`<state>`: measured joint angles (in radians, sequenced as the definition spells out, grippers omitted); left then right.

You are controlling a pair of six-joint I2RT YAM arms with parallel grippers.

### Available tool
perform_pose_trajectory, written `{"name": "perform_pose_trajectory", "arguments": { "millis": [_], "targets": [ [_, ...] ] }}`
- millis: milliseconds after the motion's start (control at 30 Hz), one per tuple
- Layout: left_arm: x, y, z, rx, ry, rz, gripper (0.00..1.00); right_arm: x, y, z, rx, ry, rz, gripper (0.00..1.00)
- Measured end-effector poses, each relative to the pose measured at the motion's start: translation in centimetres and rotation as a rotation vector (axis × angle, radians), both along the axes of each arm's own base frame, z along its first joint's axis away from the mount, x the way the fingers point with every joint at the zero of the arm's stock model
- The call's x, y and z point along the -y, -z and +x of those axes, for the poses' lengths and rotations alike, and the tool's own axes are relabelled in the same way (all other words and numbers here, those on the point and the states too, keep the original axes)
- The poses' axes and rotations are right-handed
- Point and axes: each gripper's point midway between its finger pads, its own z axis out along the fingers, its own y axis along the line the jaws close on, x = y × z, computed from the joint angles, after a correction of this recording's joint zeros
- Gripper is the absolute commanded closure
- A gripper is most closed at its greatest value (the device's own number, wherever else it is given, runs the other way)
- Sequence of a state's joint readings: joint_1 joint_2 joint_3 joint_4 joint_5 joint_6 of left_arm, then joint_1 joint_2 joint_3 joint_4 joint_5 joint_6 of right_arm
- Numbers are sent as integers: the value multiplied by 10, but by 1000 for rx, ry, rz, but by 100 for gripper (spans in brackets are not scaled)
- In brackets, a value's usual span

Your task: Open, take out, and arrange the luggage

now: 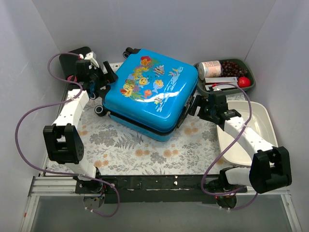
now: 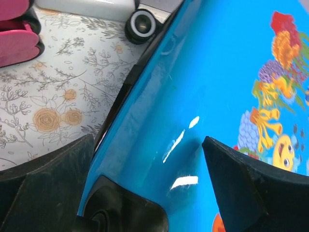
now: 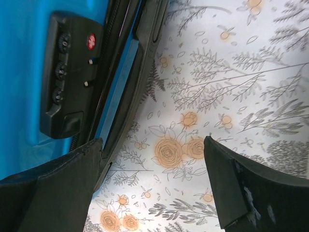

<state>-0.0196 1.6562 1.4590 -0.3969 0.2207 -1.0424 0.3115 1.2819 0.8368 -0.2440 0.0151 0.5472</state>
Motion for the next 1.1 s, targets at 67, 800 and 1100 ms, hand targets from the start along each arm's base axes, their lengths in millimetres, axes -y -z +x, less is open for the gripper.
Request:
{"name": "perform_pose_trajectory", "arguments": {
  "millis": [67, 800, 1100],
  "targets": [
    [3, -1, -9, 37, 32, -2, 9, 7, -7, 3, 22, 6, -8, 7],
    [29, 7, -157, -93, -3, -194, 2, 6, -70, 11, 104, -201, 358, 5],
    [21, 11, -115, -148, -114, -209, 2, -7, -62, 44, 82, -234, 492, 6]
  ]
}}
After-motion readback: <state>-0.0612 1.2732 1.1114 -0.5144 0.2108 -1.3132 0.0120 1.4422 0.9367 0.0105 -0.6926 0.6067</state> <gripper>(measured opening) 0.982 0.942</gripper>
